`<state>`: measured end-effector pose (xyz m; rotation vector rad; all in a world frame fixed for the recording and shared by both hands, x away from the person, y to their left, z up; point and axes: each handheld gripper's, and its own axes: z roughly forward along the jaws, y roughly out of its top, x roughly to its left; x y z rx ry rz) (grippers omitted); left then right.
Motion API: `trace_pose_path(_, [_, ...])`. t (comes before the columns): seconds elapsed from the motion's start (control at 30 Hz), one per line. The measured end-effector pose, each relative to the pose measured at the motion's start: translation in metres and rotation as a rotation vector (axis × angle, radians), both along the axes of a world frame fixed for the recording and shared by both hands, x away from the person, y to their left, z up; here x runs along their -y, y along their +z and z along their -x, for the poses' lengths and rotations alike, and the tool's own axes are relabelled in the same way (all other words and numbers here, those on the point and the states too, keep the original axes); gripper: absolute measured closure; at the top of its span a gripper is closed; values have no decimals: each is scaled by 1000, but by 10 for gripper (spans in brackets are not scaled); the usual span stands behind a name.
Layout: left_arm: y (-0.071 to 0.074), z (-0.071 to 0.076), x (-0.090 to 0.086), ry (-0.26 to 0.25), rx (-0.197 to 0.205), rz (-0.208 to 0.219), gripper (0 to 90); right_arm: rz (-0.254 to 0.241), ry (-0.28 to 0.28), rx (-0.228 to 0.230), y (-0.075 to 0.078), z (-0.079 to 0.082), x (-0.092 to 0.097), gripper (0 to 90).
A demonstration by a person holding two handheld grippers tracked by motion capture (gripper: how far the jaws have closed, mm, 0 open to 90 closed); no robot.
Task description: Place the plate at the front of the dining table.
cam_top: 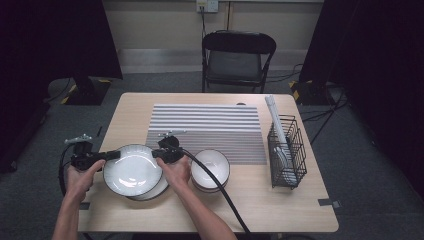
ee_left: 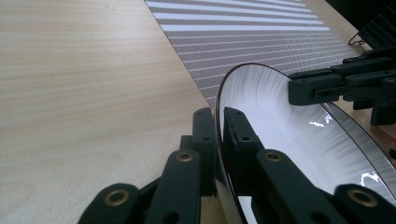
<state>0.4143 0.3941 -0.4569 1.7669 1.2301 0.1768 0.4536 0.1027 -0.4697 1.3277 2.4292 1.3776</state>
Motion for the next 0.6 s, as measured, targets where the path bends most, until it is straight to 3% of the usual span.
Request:
trace_pose_path(0.1, [3,-2,1,6,22,-10,850,-1,-4,23,4,-2,-3,828])
trace_pose_path(0.37, [2,-2,-1,1,27,-18,855,10,10,25,1,1,-4,827])
trace_pose_path(0.6, [4,0,-2,9,29,-28,856,12,19,-11,-7,12,-1,759])
